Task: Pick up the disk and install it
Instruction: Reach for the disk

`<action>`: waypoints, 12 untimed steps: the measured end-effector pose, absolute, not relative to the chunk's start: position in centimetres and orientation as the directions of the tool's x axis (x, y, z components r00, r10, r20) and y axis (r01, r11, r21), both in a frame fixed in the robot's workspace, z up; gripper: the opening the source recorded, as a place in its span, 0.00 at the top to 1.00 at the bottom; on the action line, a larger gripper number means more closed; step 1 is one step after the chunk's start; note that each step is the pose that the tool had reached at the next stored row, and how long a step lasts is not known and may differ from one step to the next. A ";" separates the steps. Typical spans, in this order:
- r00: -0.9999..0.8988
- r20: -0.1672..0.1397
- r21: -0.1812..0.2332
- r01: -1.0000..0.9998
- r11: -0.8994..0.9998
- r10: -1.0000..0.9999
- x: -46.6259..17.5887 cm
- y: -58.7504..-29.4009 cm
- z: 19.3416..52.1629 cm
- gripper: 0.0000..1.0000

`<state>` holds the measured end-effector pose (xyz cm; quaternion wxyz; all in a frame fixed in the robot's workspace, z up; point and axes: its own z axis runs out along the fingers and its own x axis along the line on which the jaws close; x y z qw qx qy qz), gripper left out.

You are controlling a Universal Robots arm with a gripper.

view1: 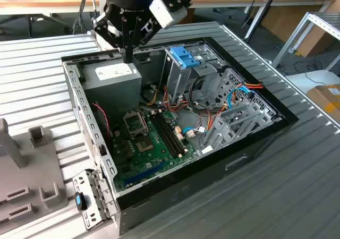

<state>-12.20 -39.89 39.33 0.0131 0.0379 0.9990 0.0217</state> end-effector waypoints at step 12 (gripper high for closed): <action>-0.997 -0.024 0.044 0.075 0.996 0.076 -12.6 -39.9 39.3 0.89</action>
